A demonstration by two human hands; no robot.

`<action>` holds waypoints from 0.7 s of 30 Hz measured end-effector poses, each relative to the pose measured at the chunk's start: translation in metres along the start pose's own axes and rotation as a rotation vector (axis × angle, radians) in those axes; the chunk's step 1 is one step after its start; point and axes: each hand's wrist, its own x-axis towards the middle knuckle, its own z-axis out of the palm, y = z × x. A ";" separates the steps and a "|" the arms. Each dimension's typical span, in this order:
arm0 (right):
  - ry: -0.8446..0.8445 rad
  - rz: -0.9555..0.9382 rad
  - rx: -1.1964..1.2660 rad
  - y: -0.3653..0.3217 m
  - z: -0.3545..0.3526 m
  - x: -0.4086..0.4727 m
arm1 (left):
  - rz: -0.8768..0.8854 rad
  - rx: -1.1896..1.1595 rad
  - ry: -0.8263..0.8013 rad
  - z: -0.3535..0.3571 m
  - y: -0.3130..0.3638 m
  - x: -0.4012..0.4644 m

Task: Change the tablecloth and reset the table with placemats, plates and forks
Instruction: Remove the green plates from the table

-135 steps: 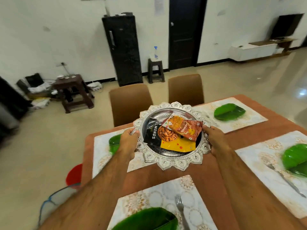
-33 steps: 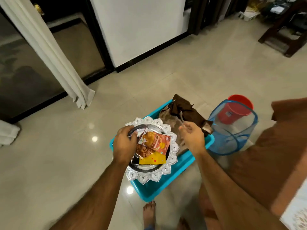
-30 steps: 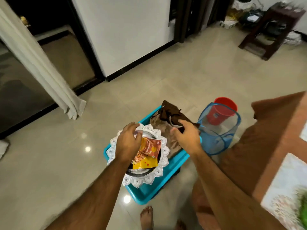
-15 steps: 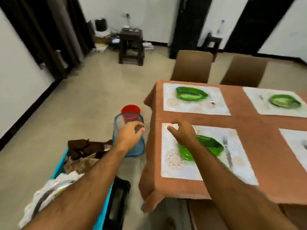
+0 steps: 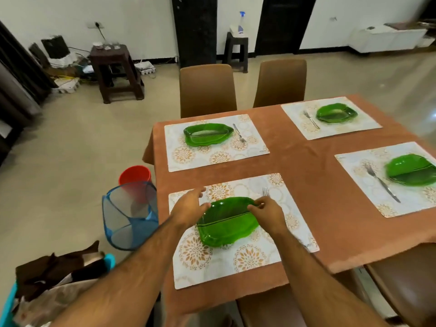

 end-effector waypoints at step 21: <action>0.188 0.540 0.219 0.049 0.068 0.028 | 0.045 0.295 -0.280 0.075 -0.009 0.100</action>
